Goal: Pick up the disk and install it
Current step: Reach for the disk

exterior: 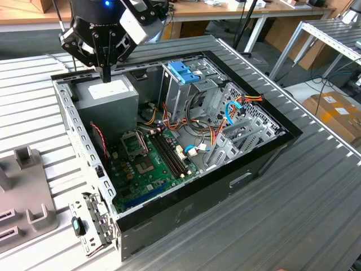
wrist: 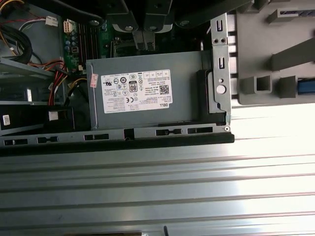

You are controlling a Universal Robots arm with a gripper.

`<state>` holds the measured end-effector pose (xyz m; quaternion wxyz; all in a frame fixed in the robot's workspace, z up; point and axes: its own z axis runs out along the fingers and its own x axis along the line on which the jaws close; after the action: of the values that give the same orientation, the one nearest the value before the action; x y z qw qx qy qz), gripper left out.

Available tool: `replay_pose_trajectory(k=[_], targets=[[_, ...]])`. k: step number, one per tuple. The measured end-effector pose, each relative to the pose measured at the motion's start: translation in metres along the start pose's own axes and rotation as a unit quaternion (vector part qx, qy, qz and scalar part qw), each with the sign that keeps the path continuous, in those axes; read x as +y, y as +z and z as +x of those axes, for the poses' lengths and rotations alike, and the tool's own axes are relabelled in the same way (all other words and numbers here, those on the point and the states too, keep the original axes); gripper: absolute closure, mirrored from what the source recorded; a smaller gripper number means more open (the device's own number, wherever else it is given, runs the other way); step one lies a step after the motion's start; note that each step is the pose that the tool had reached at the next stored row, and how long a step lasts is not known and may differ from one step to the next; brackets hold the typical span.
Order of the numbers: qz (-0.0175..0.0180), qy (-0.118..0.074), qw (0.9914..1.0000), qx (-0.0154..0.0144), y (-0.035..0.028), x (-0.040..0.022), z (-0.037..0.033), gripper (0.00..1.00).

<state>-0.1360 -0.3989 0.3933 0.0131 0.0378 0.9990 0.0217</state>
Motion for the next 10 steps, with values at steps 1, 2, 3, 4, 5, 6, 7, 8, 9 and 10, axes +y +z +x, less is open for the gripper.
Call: replay_pose_trajectory(k=[1, 2, 3, 4, 5, 6, 7, 8, 9, 10], targets=[[0.0000, 0.000, 1.00000, 0.0000, 0.0000, 0.0000, 0.0002, 0.89], [0.0000, 0.000, 1.00000, 0.0000, 0.0000, 0.0000, 0.0003, 0.89], [0.0000, 0.000, 1.00000, 0.0000, 0.0000, 0.0000, 0.0005, 0.89], [0.0000, 0.000, 1.00000, 0.0000, 0.0000, -0.0001, 0.0007, 0.89], [0.0000, 0.000, 1.00000, 0.0000, 0.0000, -0.0001, 0.0010, 0.89], [0.0000, 0.000, 1.00000, 0.0000, 0.0000, -0.0001, 0.0013, 0.89], [0.0000, 0.000, 1.00000, 0.0000, 0.0000, -0.0001, 0.0016, 0.89], [0.0000, 0.000, 1.00000, 0.0000, -0.0001, -0.0002, 0.0023, 0.89], [0.0000, 0.000, 1.00000, 0.0000, -0.0001, -0.0003, 0.0033, 0.89], [0.0000, 0.000, 1.00000, 0.0000, -0.0001, -0.0003, 0.0044, 0.89]])
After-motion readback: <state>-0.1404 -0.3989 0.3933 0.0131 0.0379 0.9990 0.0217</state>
